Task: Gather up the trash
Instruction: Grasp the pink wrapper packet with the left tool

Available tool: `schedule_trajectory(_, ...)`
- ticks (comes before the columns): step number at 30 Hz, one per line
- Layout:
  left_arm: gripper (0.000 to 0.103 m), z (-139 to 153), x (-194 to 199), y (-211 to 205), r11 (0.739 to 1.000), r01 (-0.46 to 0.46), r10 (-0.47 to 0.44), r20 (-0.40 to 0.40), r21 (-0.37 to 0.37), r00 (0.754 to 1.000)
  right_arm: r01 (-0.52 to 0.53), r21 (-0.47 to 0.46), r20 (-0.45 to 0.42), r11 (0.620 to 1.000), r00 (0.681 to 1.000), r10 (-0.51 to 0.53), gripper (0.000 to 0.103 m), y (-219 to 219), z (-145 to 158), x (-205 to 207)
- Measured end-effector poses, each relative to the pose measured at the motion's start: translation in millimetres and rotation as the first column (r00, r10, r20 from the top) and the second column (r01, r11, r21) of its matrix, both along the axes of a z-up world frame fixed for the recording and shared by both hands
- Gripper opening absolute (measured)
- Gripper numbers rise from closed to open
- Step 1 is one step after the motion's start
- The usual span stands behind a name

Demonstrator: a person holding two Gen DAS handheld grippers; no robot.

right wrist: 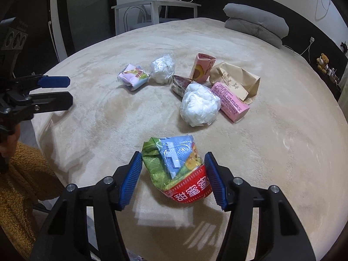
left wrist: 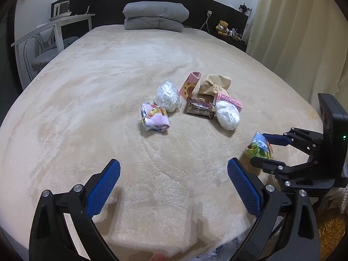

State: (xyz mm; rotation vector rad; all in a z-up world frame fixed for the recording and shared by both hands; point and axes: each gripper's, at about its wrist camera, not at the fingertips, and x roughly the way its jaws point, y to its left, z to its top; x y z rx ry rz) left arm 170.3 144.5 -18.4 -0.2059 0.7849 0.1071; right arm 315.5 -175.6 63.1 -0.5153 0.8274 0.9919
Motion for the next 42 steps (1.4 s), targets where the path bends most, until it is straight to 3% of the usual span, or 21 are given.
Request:
schedule_trajectory(9,0.097,-16.6,50.6,7.8,0.996,0.018,-0.014,-0.045,0.092,0.999,0.036,0.045,-0.032,0.998,0.999,-0.035,0.059,-17.0,17.8,2.3)
schedule_trajectory(24,0.096,-38.4,103.3,27.8,0.993,-0.003,0.012,-0.075,0.118,0.997,0.059,0.078,-0.075,0.995,0.996,-0.053,0.059,-27.8,23.2,11.3)
schedule_trajectory(28,0.075,-50.6,111.1,28.1,0.99,0.005,0.013,-0.123,0.144,0.992,0.083,0.091,-0.094,0.992,0.993,-0.074,0.059,-30.4,22.3,17.4)
schedule_trajectory(30,0.07,-49.0,110.0,27.0,0.989,0.005,0.012,-0.111,0.149,0.994,0.088,0.101,-0.094,0.991,0.992,-0.078,0.059,-30.5,24.0,18.5)
schedule_trajectory(32,0.051,-47.4,110.3,27.4,0.988,-0.007,0.024,-0.111,0.151,0.994,0.094,0.113,-0.099,0.989,0.992,-0.083,0.059,-31.9,25.5,19.9)
schedule_trajectory(33,0.047,-47.1,110.6,28.5,0.99,-0.015,0.03,-0.107,0.142,0.994,0.1,0.12,-0.107,0.988,0.99,-0.087,0.059,-33.3,25.4,21.0)
schedule_trajectory(42,0.043,-37.4,101.5,27.2,0.993,-0.039,0.048,-0.076,0.112,0.996,0.146,0.147,-0.143,0.978,0.982,-0.126,0.059,-48.5,28.4,28.8)
